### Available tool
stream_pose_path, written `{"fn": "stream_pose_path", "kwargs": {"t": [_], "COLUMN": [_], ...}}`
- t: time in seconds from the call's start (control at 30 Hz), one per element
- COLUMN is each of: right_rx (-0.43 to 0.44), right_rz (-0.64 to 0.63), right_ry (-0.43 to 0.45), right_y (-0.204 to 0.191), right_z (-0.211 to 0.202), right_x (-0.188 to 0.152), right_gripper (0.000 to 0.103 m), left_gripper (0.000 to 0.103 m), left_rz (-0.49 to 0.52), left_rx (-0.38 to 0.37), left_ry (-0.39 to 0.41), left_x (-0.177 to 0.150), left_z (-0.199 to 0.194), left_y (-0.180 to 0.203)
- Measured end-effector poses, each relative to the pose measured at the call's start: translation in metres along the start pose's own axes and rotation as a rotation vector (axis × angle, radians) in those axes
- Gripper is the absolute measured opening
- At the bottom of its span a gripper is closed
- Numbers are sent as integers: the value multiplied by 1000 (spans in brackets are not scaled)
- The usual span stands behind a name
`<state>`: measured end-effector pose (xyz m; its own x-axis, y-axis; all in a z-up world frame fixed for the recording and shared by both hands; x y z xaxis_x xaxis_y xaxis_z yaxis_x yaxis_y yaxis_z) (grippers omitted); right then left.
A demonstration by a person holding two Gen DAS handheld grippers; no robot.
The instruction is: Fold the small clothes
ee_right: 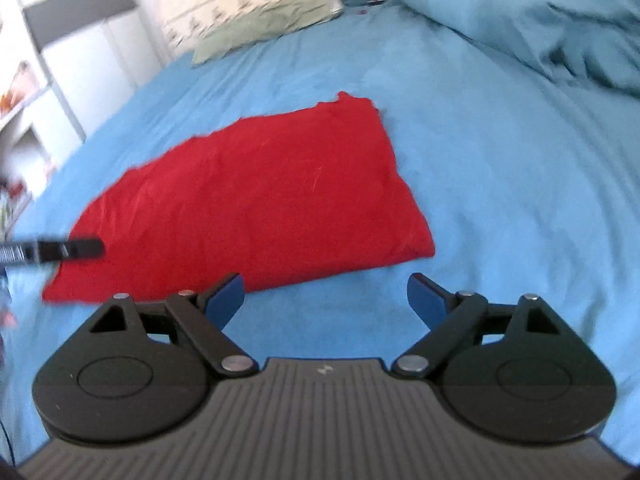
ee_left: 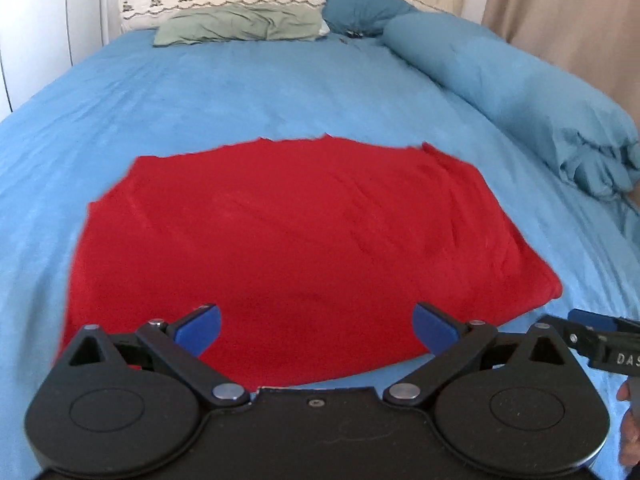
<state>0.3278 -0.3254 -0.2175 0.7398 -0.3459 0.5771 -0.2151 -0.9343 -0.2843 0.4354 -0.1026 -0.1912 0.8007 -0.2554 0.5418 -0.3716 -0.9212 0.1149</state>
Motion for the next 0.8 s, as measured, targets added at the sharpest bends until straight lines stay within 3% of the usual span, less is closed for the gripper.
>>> {"fn": "stream_pose_path", "kwargs": {"t": [0.17,0.33,0.43,0.5,0.57,0.63,0.8], "right_rx": [45,23,5,-10,-44,-61,-101], "right_rz": [200,239,259,245,188,140,62], "right_ry": [24,115,131,121,96,75,64], "right_y": [18,25,30,31,27,21,3], "right_z": [28,48,59,63,65,65,52], "right_x": [2,15,29,37,43,48,64], "right_gripper": [90,86,75,65,45,32,26], "left_gripper": [103,103,103,103,103,103,103], "left_rz": [-36,-30,-81,-107,-125,-147,-91], "left_rx": [-75,-13,11,34,73,95,153], "left_ry": [-21,-15,-23,-36,-59,-74,-100], "left_x": [12,27,35,40,44,45,48], "left_z": [17,31,43,54,65,75,90], "left_y": [5,3,-14,-27,-38,-47,-43]}}
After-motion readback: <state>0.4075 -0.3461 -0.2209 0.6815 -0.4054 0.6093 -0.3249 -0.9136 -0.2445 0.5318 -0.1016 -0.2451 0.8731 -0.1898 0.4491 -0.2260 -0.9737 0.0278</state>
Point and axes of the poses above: each gripper's, at about its wrist camera, not at the fingertips, and z roughly the way its jaws point, y to its right, x to its top, the point moved 4 cm from there along z, roughly the way its jaws point, and after that the axes turned 9 degrees about -y, right-handed, at the moved point
